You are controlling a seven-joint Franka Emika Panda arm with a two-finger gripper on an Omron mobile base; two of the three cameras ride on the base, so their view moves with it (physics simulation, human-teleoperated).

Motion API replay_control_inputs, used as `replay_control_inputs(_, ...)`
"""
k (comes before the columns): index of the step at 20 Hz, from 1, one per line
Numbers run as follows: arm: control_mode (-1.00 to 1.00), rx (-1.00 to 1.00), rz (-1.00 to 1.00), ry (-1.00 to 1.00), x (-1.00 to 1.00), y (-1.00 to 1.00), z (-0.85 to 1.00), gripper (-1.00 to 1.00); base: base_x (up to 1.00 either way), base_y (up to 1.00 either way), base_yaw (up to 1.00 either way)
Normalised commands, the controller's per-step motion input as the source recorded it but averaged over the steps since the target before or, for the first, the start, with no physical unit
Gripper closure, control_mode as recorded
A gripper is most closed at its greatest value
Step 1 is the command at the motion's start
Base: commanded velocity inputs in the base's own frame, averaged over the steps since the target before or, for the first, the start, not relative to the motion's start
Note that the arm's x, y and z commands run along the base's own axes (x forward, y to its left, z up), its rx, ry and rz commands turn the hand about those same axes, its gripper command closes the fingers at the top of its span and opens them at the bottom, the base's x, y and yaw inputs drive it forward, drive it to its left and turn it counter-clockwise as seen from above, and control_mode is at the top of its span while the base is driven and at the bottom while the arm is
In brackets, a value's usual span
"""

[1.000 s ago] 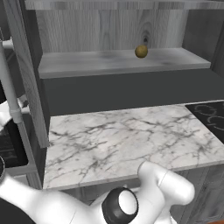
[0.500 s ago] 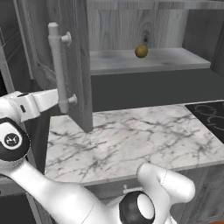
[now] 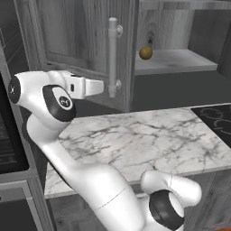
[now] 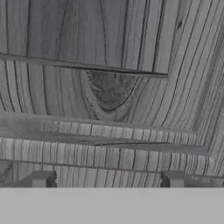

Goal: Pick the potato from the counter and place it in the cabinet. Then close the cabinet.

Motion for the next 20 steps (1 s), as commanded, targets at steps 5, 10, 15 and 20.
replay_control_inputs(5,-1.0,0.33,0.0,0.0,0.94,-1.0,0.27,-1.0,0.0,0.0,0.0)
replay_control_inputs(10,-1.0,0.29,0.0,0.0,1.0,-1.0,0.14,-1.0,0.0,0.0,0.0)
replay_control_inputs(15,-1.0,0.27,0.03,0.0,1.0,-1.0,0.05,-1.0,0.0,0.0,0.0)
replay_control_inputs(20,-1.0,0.24,0.06,-0.01,0.97,-1.0,0.0,-1.0,0.0,0.0,0.0)
